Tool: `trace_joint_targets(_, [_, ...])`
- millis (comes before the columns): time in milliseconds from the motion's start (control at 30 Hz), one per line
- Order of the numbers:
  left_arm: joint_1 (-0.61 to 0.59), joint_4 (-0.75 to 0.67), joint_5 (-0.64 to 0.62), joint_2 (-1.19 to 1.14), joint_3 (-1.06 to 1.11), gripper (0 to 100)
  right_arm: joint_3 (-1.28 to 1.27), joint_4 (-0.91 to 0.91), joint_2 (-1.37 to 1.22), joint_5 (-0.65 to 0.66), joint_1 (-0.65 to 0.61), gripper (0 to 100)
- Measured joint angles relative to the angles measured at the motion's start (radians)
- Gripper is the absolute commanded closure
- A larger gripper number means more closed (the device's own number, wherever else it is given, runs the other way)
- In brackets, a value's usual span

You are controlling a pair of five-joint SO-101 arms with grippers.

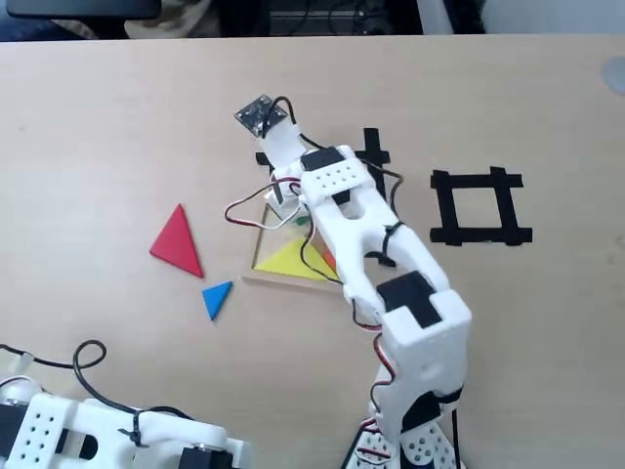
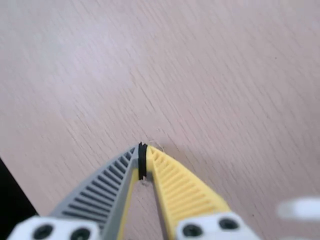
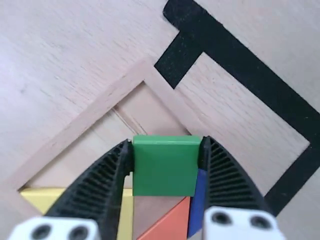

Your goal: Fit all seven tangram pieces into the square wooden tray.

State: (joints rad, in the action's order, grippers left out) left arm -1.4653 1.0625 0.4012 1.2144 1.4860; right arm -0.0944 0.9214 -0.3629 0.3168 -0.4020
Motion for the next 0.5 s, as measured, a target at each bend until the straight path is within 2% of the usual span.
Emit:
trace_joint_targets(133, [0.0,0.0,0.0,0.0,0.0,97,-0.012,0.0,0.005,-0.003,0.008,75.0])
trace_joint_targets(500, [0.0,0.0,0.0,0.0,0.0,97,-0.057,-0.048,0.005,-0.025,0.006,76.3])
